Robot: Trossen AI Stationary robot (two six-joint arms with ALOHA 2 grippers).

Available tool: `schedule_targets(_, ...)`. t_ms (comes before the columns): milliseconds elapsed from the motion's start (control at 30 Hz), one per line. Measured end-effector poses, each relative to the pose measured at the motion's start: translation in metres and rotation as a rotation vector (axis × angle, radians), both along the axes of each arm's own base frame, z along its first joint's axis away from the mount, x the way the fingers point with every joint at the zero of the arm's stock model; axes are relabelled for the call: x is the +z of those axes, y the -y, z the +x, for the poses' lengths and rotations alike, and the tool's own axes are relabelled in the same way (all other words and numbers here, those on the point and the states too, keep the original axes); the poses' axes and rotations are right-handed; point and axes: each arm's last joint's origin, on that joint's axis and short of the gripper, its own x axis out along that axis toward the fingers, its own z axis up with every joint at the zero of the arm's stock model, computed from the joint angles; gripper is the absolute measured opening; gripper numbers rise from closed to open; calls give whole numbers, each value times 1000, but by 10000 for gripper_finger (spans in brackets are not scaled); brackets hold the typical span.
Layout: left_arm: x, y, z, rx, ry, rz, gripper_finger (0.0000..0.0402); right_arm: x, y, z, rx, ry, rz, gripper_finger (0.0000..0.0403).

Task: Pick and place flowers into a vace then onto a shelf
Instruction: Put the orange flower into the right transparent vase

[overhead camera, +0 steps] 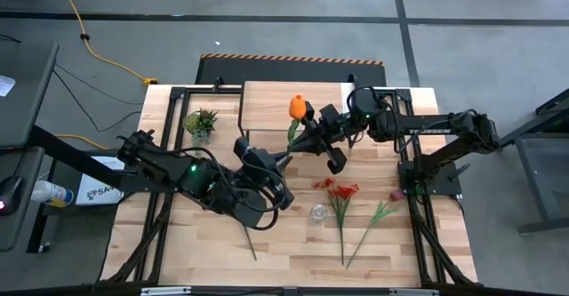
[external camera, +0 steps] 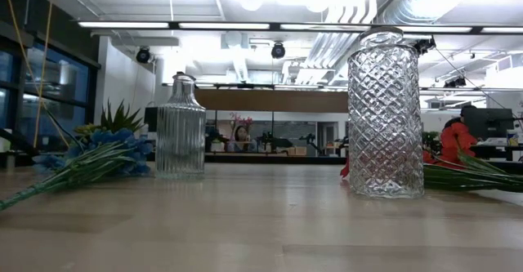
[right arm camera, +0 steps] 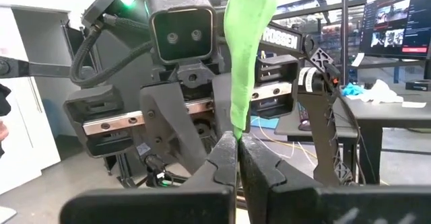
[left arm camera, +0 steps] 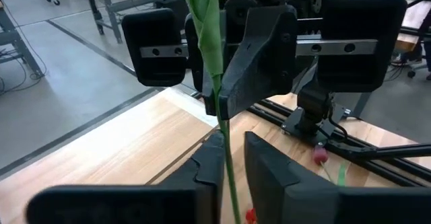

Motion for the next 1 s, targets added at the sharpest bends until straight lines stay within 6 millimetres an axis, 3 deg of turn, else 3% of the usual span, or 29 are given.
schedule_targets(433, -2, -6, 4, -51, -25, -68, 271, -5, 7, 1, -60, -38, -8, 0)
schedule_targets(567, -3, -9, 2, -51, -50, -70, 309, -7, 12, 1, -68, -57, -7, 0)
schedule_targets(767, 0, -14, -14, -46, -92, -87, 319, -2, 21, -6, -94, -52, -8, 0)
schedule_targets(1000, -4, -23, -41, -47, -243, -173, 294, 18, 30, -35, -140, -47, -14, 0)
